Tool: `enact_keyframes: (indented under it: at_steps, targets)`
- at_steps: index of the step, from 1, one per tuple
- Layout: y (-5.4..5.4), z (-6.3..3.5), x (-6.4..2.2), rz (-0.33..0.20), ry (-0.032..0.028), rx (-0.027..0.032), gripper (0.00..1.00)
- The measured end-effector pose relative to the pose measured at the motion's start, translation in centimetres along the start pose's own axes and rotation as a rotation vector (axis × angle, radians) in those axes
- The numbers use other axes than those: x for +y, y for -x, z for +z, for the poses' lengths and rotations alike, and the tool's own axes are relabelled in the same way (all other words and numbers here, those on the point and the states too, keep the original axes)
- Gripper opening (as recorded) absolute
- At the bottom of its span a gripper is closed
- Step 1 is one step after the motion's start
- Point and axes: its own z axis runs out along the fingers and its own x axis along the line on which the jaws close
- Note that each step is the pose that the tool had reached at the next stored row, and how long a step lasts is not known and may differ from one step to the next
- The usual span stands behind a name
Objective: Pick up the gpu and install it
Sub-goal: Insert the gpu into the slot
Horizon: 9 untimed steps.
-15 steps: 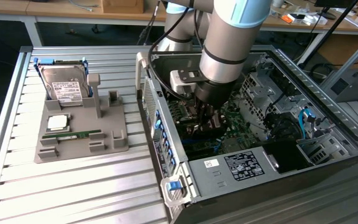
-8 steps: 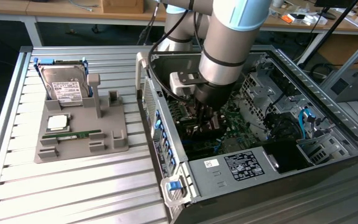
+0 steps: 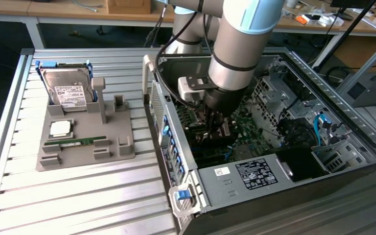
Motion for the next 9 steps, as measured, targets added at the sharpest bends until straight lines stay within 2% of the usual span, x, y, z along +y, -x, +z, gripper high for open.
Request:
enact_keyframes:
  at_steps: [9]
  targets:
    - [-0.05,0.21,0.2,0.0,-0.0001,-0.0002,0.27]
